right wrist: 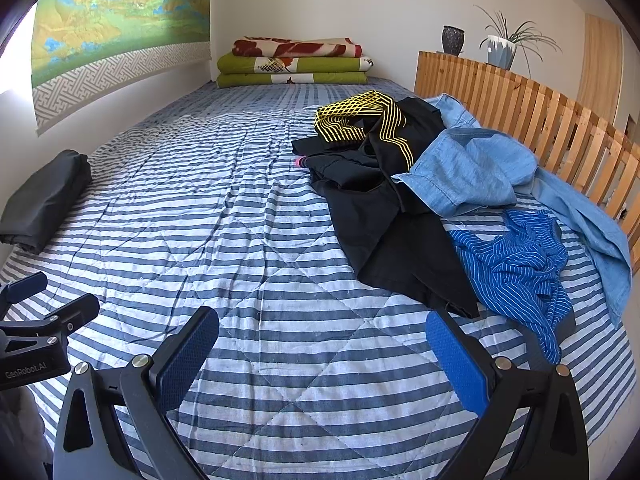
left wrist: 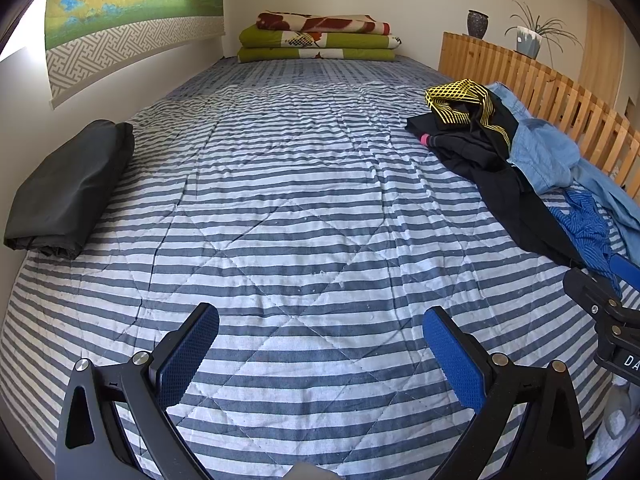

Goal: Fold small clothes

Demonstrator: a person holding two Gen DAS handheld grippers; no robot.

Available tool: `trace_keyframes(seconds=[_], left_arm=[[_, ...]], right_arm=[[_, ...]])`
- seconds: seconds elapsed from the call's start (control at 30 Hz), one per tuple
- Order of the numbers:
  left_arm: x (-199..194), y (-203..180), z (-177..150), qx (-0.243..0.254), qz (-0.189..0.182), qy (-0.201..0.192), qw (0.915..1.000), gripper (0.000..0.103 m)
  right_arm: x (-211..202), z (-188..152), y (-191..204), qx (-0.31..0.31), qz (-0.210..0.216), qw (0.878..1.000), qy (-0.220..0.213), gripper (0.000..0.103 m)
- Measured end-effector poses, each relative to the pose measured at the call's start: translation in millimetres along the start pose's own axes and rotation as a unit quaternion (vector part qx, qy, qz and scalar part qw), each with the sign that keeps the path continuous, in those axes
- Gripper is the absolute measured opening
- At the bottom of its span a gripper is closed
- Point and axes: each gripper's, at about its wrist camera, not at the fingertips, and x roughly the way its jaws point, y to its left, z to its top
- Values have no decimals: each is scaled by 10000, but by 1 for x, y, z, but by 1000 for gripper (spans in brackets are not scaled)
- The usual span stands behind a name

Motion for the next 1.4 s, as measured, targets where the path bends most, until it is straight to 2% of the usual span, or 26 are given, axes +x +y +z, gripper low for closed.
trace_keyframes(seconds=[0.5, 0.77, 0.97, 1.07, 1.13, 1.3, 1.4], left_arm=[[0, 3, 1, -30, -25, 5, 10000, 103], [-5, 0, 4, -12, -9, -89, 10000, 103], [-1, 1, 3, -14, 46, -31, 10000, 103], [0, 4, 3, -47, 34, 9, 10000, 103], [2, 8, 4, -117, -67, 72, 9999, 103], [8, 16, 7, -361, -415, 263, 9981, 103], [8, 13, 9, -306, -404, 229, 9985, 103]], right_arm=[[5, -3, -4, 13, -81, 10000, 29, 102], [12, -6, -15, 74, -270, 9995, 107, 102], [9, -4, -27, 192, -250, 9995, 35, 102], [8, -4, -50, 396, -525, 9975, -254, 102], [10, -4, -73, 615, -703, 9952, -289, 102], [25, -11, -161, 1598, -948, 9823, 219, 102], [32, -20, -212, 1959, -1202, 9711, 640, 91]])
